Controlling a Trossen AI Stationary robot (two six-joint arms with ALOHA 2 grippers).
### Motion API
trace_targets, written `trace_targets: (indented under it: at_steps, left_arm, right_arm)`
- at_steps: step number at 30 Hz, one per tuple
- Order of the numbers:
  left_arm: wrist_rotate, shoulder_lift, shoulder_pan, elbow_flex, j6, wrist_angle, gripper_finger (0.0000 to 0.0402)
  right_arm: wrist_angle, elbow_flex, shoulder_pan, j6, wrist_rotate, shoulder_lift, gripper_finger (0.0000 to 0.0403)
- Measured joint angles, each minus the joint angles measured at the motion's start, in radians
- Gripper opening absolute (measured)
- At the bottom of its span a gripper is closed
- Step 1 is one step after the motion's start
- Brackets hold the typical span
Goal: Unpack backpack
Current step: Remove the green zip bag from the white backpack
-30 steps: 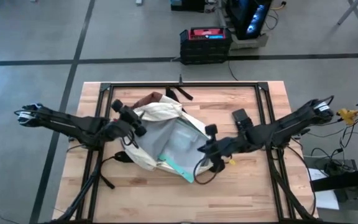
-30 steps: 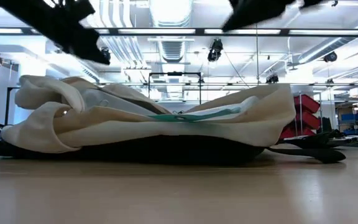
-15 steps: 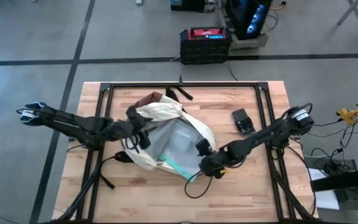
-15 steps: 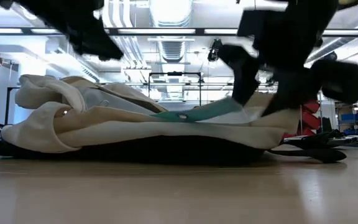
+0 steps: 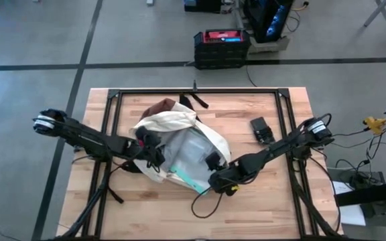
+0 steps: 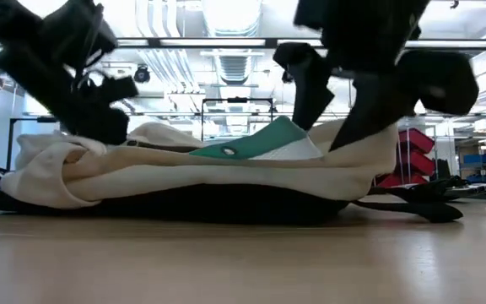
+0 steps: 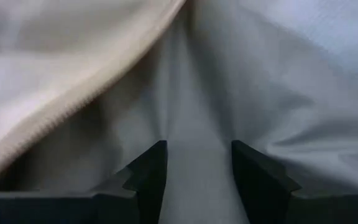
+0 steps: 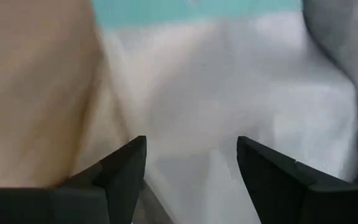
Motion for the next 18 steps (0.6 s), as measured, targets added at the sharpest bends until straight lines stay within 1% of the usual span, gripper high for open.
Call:
trace_targets:
  at_steps: [2,3,7,13,15,17,18]
  left_arm:
    - [-0.009,0.04,0.001,-0.024,-0.048,0.045,0.0159]
    - [-0.013,0.057,0.002,-0.031,-0.081,0.062,0.0159]
    - [-0.032,0.128,0.002,-0.039,-0.199,0.073,0.0159]
    - [-0.062,0.182,0.002,-0.042,-0.303,0.116,0.0158]
    - [-0.063,0.182,0.004,-0.045,-0.3,0.135,0.0157]
    - [-0.06,0.182,-0.001,-0.046,-0.232,0.161,0.0157]
    - [-0.058,0.182,-0.004,-0.046,-0.192,0.172,0.0157]
  right_arm:
    - [0.026,-0.001,0.002,0.013,-0.041,0.008,0.0232]
    - [0.027,-0.003,0.002,0.025,-0.045,0.014,0.0233]
    - [0.037,-0.006,0.004,0.064,-0.044,0.031,0.0244]
    - [0.117,-0.008,0.006,0.083,-0.051,0.055,0.0265]
    - [0.169,-0.008,0.005,0.111,0.004,0.059,0.0266]
    - [0.187,-0.008,0.001,0.118,0.074,0.062,0.0257]
    - [0.187,-0.008,0.0,0.113,0.115,0.062,0.0246]
